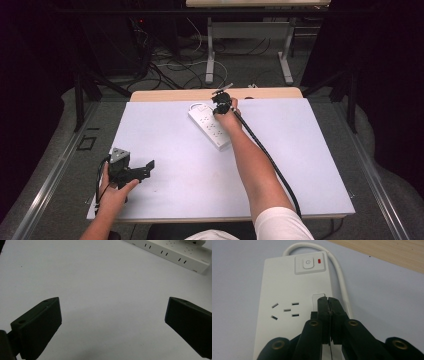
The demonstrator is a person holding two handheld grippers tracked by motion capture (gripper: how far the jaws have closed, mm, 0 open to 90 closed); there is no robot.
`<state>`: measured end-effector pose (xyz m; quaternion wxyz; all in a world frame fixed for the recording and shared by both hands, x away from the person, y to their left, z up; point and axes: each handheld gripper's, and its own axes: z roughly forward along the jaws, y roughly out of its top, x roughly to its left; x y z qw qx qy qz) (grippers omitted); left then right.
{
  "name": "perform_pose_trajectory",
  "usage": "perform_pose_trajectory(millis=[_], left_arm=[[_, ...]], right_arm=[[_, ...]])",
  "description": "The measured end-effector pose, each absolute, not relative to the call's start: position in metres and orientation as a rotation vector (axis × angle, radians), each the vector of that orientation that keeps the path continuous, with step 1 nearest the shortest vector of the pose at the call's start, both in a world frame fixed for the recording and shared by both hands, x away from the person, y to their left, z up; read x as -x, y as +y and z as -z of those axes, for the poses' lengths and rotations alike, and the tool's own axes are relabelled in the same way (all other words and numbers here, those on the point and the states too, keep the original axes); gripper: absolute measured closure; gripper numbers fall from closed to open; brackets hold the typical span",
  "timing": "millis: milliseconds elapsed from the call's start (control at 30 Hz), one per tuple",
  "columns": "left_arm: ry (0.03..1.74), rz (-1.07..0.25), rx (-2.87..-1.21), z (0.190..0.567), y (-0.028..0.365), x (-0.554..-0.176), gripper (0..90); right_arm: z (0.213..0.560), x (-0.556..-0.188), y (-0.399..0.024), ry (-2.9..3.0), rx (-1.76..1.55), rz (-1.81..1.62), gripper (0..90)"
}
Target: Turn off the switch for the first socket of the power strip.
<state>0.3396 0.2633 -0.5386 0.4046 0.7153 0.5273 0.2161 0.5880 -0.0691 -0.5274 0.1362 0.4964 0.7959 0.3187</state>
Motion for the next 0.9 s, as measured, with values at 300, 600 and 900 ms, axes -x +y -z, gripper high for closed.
perform_pose_trajectory(millis=[300,600,900], left_arm=[[1.330,-0.542,-1.800,0.539,0.262,-0.341,0.5],[1.323,-0.541,-1.813,0.539,0.261,-0.341,0.6],[1.326,-0.544,-1.813,0.540,0.261,-0.341,0.6]], right_arm=[[0.525,-0.586,-0.071,2.305,-1.439,-0.933,87.1],[0.518,-0.583,-0.073,2.297,-1.438,-0.941,83.7],[0.511,-0.580,-0.076,2.317,-1.419,-0.927,79.6]])
